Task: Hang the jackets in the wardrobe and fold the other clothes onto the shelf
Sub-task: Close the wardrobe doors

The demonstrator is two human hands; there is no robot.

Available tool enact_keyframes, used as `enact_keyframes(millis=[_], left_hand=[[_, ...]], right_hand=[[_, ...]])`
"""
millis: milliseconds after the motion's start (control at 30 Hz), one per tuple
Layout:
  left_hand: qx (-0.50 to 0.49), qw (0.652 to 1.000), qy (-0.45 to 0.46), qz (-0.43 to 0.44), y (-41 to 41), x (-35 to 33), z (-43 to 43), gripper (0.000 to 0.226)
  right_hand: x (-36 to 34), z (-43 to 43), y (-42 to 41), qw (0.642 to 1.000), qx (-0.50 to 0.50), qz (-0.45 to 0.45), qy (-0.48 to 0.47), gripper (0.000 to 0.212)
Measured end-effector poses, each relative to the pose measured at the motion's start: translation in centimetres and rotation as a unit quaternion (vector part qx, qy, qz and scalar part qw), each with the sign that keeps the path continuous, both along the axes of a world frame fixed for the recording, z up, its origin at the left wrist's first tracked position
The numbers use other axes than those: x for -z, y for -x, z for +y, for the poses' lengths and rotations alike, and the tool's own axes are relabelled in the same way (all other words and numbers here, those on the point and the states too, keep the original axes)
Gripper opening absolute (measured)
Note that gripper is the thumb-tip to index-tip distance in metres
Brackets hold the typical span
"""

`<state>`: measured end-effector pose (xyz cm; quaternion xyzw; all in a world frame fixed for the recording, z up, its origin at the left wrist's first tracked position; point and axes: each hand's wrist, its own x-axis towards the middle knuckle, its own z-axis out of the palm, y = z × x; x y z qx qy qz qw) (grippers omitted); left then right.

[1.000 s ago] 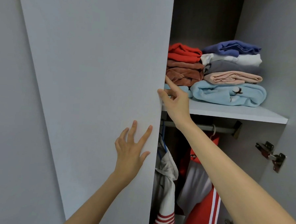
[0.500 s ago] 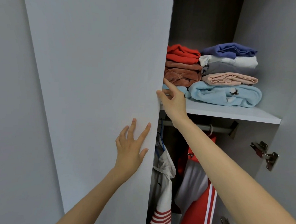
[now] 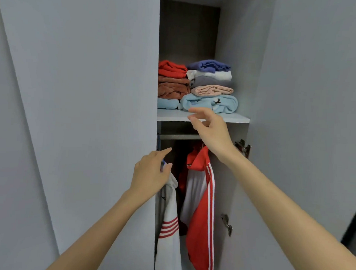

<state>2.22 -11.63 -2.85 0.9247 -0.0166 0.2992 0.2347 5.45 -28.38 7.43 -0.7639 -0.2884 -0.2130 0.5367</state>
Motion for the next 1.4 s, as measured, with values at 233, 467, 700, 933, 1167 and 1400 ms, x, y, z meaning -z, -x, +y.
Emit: enact_keyframes(millis=[233,467,700,933,1167,1400], left_hand=[[0.112,0.992,0.042,-0.038,5.8,-0.1,-7.7,0.046],[0.205,0.978,0.025,-0.03,8.2,-0.5,-16.7,0.051],[0.24,0.971,-0.005,-0.003,7.5,0.4,-25.3,0.067],[0.217,0.974,-0.05,0.038,5.5,2.2,-31.9,0.091],[0.152,0.985,-0.082,-0.008,4.9,3.8,-34.6,0.096],[0.068,0.991,-0.098,-0.056,5.6,4.7,-32.1,0.092]], right_hand=[[1.4,-8.4,8.4,0.993,0.114,-0.021,0.029,0.023],[2.3,-18.4,14.1,0.935,0.291,-0.112,0.167,0.025],[3.8,-26.9,15.2,0.866,0.43,-0.148,0.207,0.031],[4.7,-30.6,11.8,0.874,0.389,-0.084,0.279,0.041],[4.4,-31.8,10.4,0.913,0.262,-0.108,0.295,0.028],[4.6,-29.6,10.2,0.931,0.175,-0.134,0.291,0.034]])
